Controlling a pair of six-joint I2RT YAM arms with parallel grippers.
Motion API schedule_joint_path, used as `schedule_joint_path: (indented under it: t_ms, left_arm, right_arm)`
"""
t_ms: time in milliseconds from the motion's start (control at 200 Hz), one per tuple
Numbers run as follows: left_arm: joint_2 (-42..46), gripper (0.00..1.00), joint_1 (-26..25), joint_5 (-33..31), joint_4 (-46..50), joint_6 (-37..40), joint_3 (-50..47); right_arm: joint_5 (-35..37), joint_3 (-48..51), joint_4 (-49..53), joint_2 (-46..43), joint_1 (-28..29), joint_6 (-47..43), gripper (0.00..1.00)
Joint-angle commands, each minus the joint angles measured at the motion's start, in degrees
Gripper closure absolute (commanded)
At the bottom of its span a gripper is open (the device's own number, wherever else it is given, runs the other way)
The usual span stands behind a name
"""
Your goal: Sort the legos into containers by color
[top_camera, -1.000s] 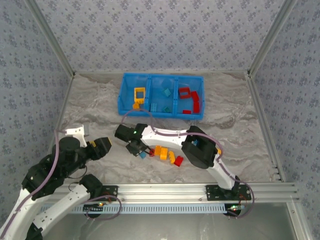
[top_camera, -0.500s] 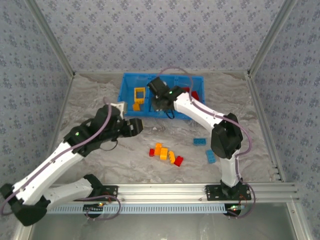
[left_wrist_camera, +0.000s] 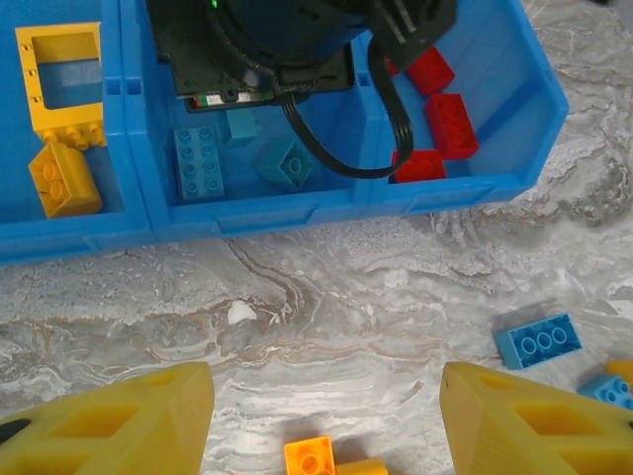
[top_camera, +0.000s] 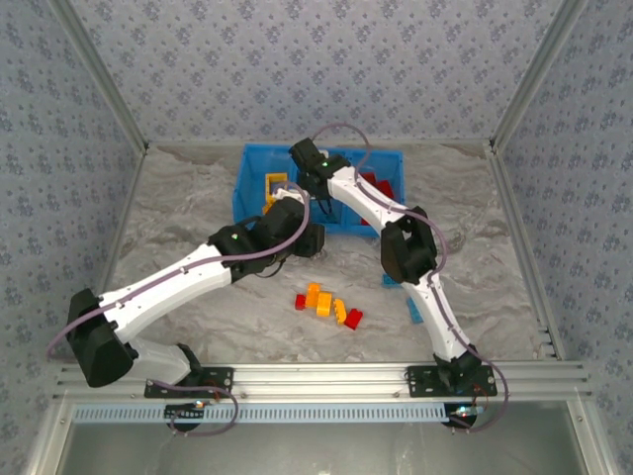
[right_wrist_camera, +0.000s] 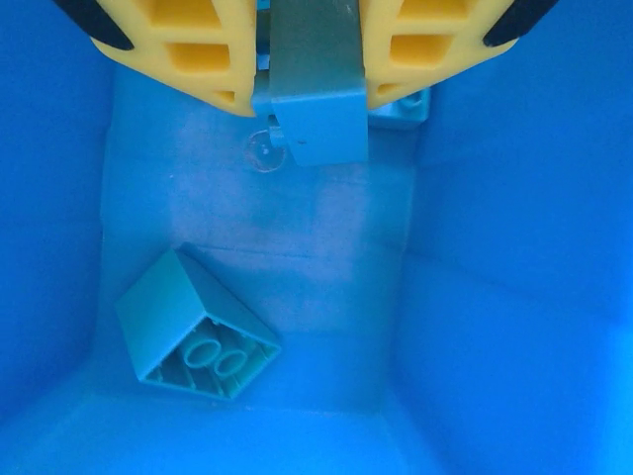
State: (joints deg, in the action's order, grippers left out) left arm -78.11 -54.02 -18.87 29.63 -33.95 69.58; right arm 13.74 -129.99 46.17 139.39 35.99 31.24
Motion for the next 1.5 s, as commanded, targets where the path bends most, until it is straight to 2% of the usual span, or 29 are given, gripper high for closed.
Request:
schedule_joint_path:
  t_ms: [0, 120, 195, 275, 405, 560, 645, 760, 934, 1104, 1294, 1394, 1494]
  left_arm:
    - [0.04, 0.39, -1.44, -4.94, -2.65, 0.68, 1.73]
    - [0.22, 0.40, -2.18, -5.08, -2.43, 0.38, 1.27]
    - [0.79, 0.40, -2.36, -4.96, -1.39, -0.01, 1.13]
    - [1.76, 0.40, -2.38, -4.97, 0.33, -0.94, 0.68]
    - [4.80, 0.39, -2.41, -3.31, 3.01, -2.63, -2.67]
    - [8.74, 0.36, -2.40, 3.04, 6.59, -3.14, -8.07]
    - [10.72, 0.31, -3.10, 6.57, 8.11, -2.66, -12.23]
    - [11.34, 0.29, -5.73, 6.44, 11.01, -3.17, -17.74]
    - [7.51, 0.28, -10.39, 4.25, 10.03, -3.89, -21.30]
    - [0.26, 0.27, -13.36, 3.61, 6.58, -3.46, -21.27]
    - [-6.60, 0.27, -14.24, 2.17, 3.88, -3.75, -21.76]
    - [-8.70, 0.27, -14.27, 1.47, 2.31, -3.73, -21.63]
    - [-9.69, 0.28, -14.24, 0.86, 1.10, -4.04, -21.58]
  right_arm:
    - [0.42, -2.45, 4.09, 1.82, -1.05, 2.94, 0.86]
    - [-0.34, -2.45, 4.16, 1.85, -1.11, 2.82, 0.78]
    - [-0.73, -2.84, 4.65, 1.18, -1.02, 2.46, 0.62]
    - [-0.39, -2.99, 5.15, -0.62, -0.71, 2.03, 0.53]
    - [0.89, -2.05, 4.57, -5.64, 0.30, 0.31, 0.47]
    - [3.02, 1.20, 4.18, -14.01, 1.37, -0.81, 0.44]
    - [3.52, 7.48, 2.23, -21.18, 1.87, -1.05, 0.44]
    - [2.33, 23.20, -3.59, -34.05, 3.95, -1.94, 0.43]
    - [-1.84, 52.32, -15.34, -57.27, 12.66, -4.88, 0.41]
    - [-3.87, 73.82, -21.01, -78.51, 27.90, -5.31, 0.39]
    - [0.03, 82.20, -18.85, -92.85, 39.53, 1.33, 0.38]
    - [3.24, 83.28, -16.67, -94.73, 43.17, 2.81, 0.38]
    - [4.58, 83.57, -15.69, -94.57, 44.17, 3.32, 0.40]
